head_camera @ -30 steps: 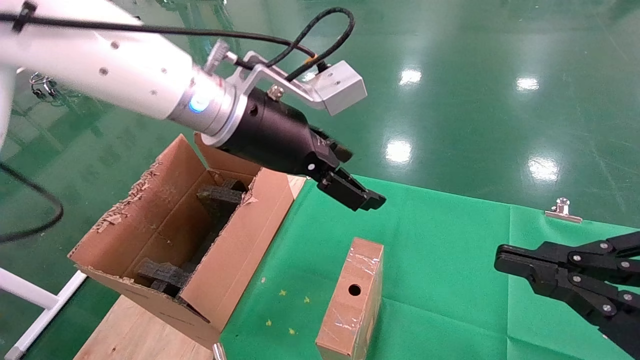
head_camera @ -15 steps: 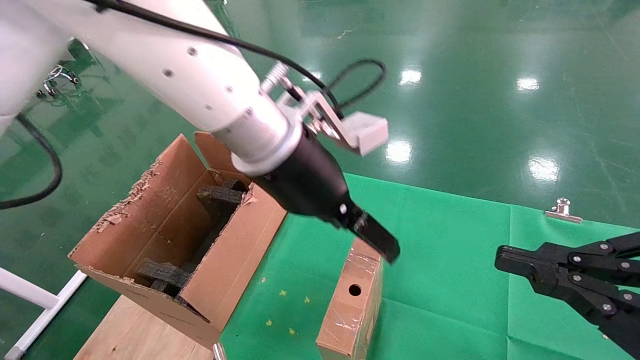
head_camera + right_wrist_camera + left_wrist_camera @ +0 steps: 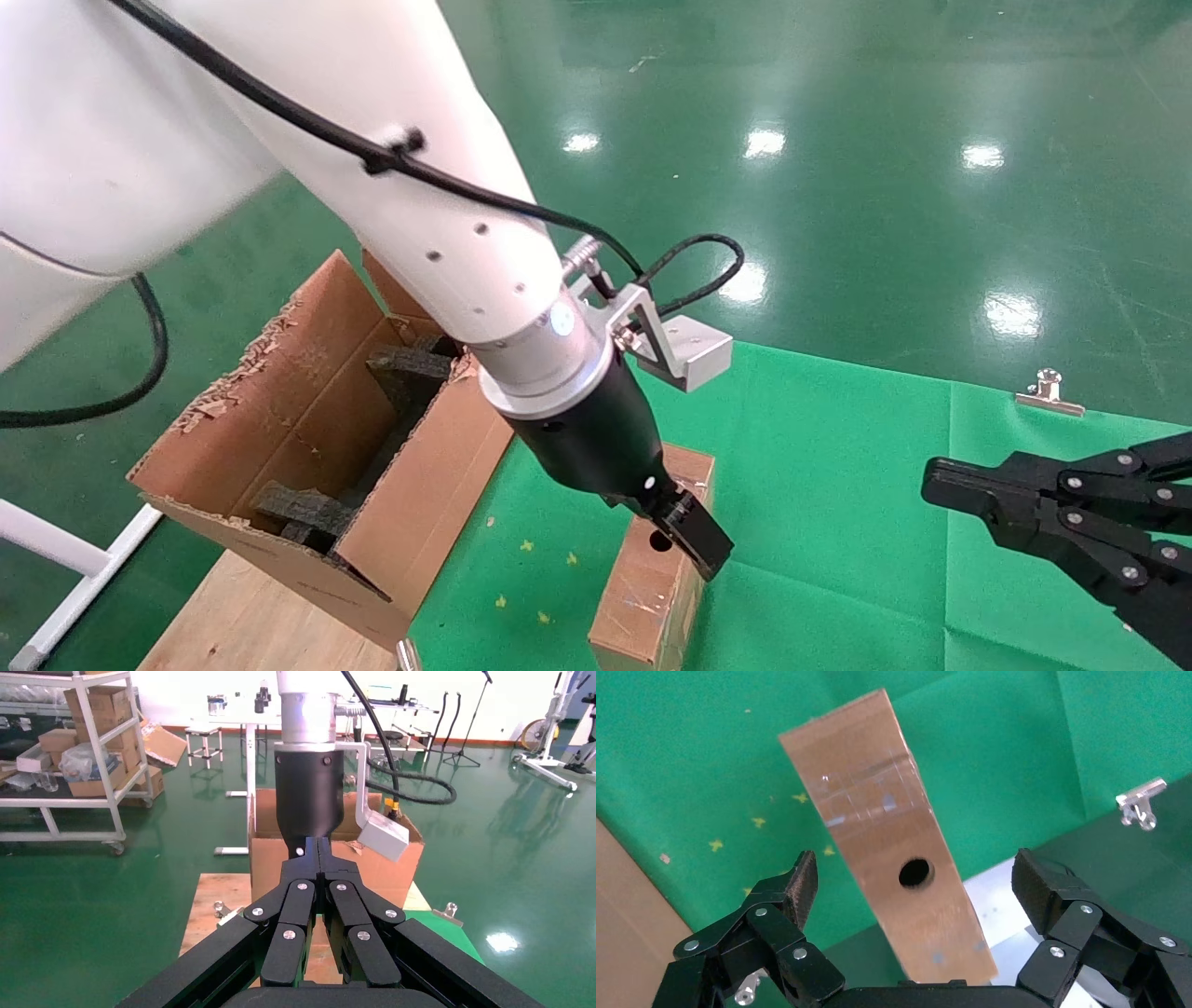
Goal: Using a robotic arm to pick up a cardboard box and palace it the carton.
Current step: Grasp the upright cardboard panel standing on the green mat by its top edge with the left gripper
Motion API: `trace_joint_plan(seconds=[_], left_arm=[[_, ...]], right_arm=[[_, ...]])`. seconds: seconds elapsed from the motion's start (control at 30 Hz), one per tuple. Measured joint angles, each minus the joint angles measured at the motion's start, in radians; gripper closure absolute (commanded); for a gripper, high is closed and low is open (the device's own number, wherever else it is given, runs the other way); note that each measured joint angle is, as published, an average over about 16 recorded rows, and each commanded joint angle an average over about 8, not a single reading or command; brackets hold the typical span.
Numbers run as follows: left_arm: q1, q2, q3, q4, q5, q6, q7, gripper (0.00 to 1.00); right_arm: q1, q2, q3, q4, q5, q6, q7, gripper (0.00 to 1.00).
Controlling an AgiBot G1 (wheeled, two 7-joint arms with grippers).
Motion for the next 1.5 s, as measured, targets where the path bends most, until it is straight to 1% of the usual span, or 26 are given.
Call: trace_joint_plan(seconds=[0.3,0.33,0.37,0.47,0.5,0.57,0.6,0.63,0.73,0.77,1.5], left_arm=[[0.034,0.034,0.047,-0.001,0.043,-0.039,-0.034,0.00],[0.037,0.036,0.050,-0.001,0.049,-0.043,-0.034,0.00],[0.039,0.039,0.054,-0.001,0.054,-0.045,-0.035,0.00],[0.042,0.044,0.062,-0.002,0.067,-0.052,-0.033,0.00],[0.043,0.045,0.064,-0.003,0.071,-0.053,-0.032,0.06],[0.043,0.046,0.067,-0.003,0.077,-0.056,-0.030,0.31],[0.043,0.046,0.068,-0.003,0.079,-0.057,-0.029,0.44],[0.043,0.046,0.069,-0.004,0.081,-0.058,-0.027,0.56],[0.041,0.047,0.072,-0.004,0.087,-0.059,-0.023,0.94],[0.041,0.047,0.073,-0.004,0.088,-0.058,-0.023,1.00],[0.040,0.043,0.064,-0.003,0.079,-0.058,-0.029,1.00]], right_arm=[[0.000,0.000,-0.001,0.000,0.000,0.000,0.000,1.00],[0.000,0.000,-0.001,0.000,0.000,0.000,0.000,0.97],[0.000,0.000,-0.001,0.000,0.001,0.000,0.000,0.89],[0.000,0.000,-0.001,0.000,0.001,0.000,0.000,0.52],[0.000,0.000,-0.001,0.000,0.001,0.000,-0.001,0.39],[0.000,0.000,-0.001,0.000,0.001,0.001,-0.001,0.14],[0.000,0.000,-0.001,0.000,0.001,0.001,-0.001,0.05],[0.000,0.000,-0.001,0.000,0.001,0.001,-0.001,0.00],[0.000,0.001,-0.001,0.000,0.001,0.001,-0.001,0.00],[0.000,0.001,-0.001,0.000,0.001,0.001,-0.001,0.00],[0.000,0.001,-0.001,0.000,0.001,0.001,-0.001,0.00]])
